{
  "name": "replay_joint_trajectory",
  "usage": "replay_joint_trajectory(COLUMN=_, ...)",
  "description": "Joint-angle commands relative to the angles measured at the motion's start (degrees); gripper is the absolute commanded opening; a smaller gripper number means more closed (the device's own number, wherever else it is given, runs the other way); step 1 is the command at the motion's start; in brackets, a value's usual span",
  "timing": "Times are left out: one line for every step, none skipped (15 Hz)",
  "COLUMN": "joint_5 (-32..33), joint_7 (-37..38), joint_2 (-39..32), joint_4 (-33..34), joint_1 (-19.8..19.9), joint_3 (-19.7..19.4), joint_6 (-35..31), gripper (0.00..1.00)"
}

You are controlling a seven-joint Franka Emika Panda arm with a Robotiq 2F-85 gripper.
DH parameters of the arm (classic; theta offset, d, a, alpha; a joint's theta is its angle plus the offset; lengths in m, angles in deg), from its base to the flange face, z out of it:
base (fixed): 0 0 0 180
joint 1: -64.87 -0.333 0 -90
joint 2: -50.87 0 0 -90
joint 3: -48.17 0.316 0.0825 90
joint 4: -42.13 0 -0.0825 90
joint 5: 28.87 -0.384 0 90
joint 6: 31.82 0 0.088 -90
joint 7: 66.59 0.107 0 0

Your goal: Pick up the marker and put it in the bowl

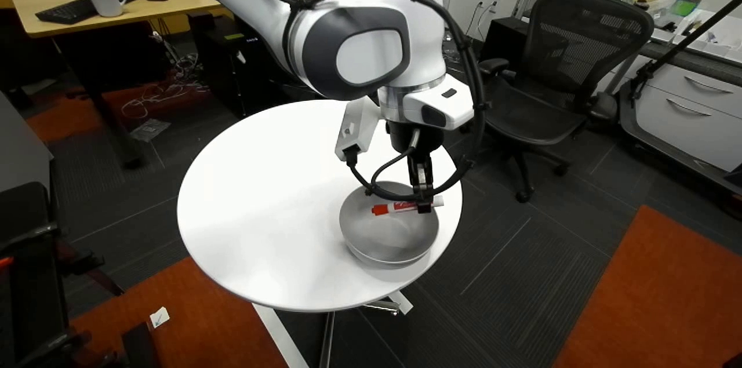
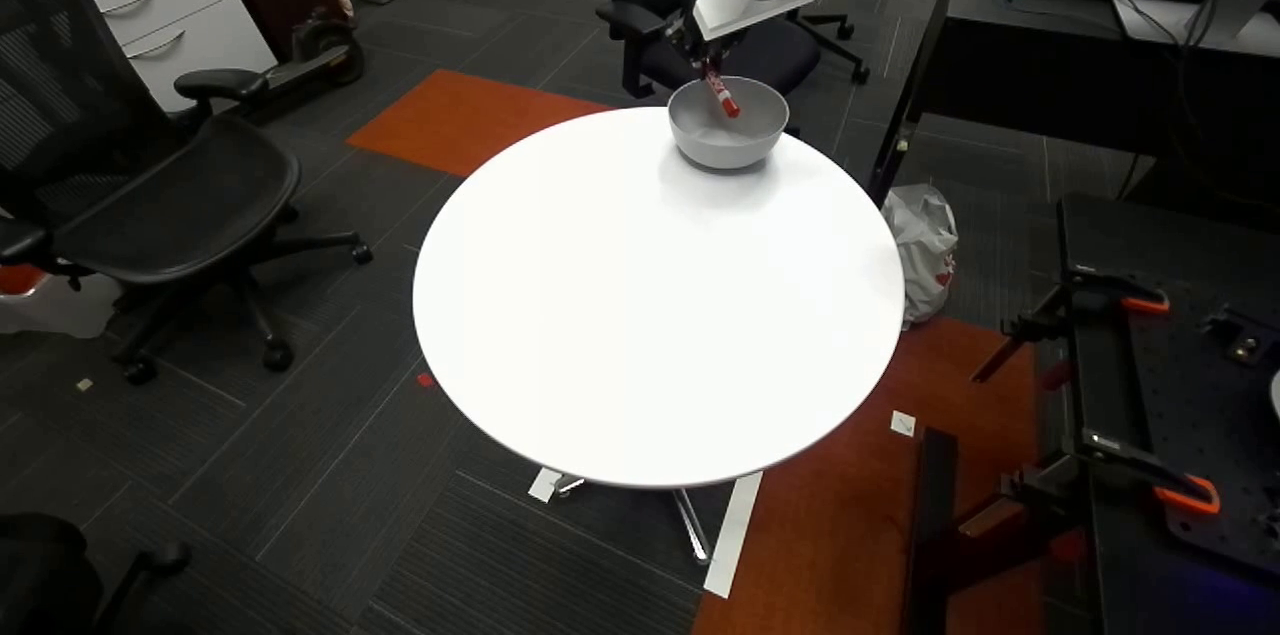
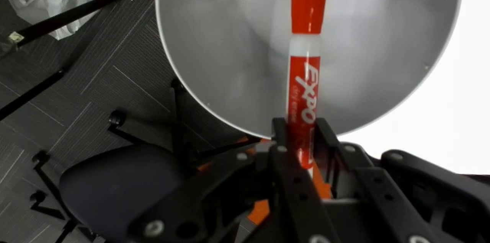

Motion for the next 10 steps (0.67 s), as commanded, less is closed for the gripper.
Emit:
replay_joint_trajectory(joint_5=-1.9, joint_7=-0.7, joint_2=-2.5, joint_4=4.0, joint_1=0.4, joint_3=-0.1, joint_6=2.0, gripper=0.47)
replay_joint_trajectory(joint_5=-2.0, joint_7=-0.7, joint_2=-2.8, joint_4=4.4, joint_1=0.4, joint_3=-0.1, joint_6=2.0, gripper=0.53)
replay_joint_trajectory(joint_5=-2.1, joint_7=-0.7, joint_2=-3.1, joint_4=4.8, joint_1=0.4, joint_3=-0.1, joint_6=2.1, gripper=0.61)
replay_joint_trajectory(joint_5=-2.2, joint_7=-0.7, joint_2=-3.3, joint_4=5.0, joint_1=0.4, joint_3=-0.2, joint_6=2.2, gripper=0.68)
replay_joint_trajectory(joint_5=-2.3, joint_7=-0.7, joint_2=-3.4, joint_4=5.3, joint_1=0.3, joint_3=-0.2, joint_6=2.2, gripper=0.75)
replay_joint_trajectory(joint_5=-2.3, joint_7=-0.6, joint_2=-3.4, joint_4=5.3, joint_1=0.3, joint_3=-0.3, joint_6=2.1, gripper=0.83)
replay_joint_trajectory(joint_5=-2.4, joint_7=-0.6, joint_2=-3.5, joint_4=5.4, joint_1=0.3, joint_3=-0.3, joint_6=2.1, gripper=0.9)
replay_joint_trajectory(joint_5=-2.4, joint_7=-0.5, joint_2=-3.5, joint_4=5.5, joint_1=0.3, joint_3=-0.3, joint_6=2.0, gripper=0.98)
replay_joint_trajectory(joint_5=-2.4, joint_7=-0.5, joint_2=-3.5, joint_4=5.5, joint_1=0.2, joint_3=-0.3, joint_6=2.0, gripper=1.0)
replay_joint_trajectory(joint_5=-2.5, joint_7=-0.6, joint_2=-3.5, joint_4=5.5, joint_1=0.3, joint_3=-0.3, joint_6=1.9, gripper=1.0)
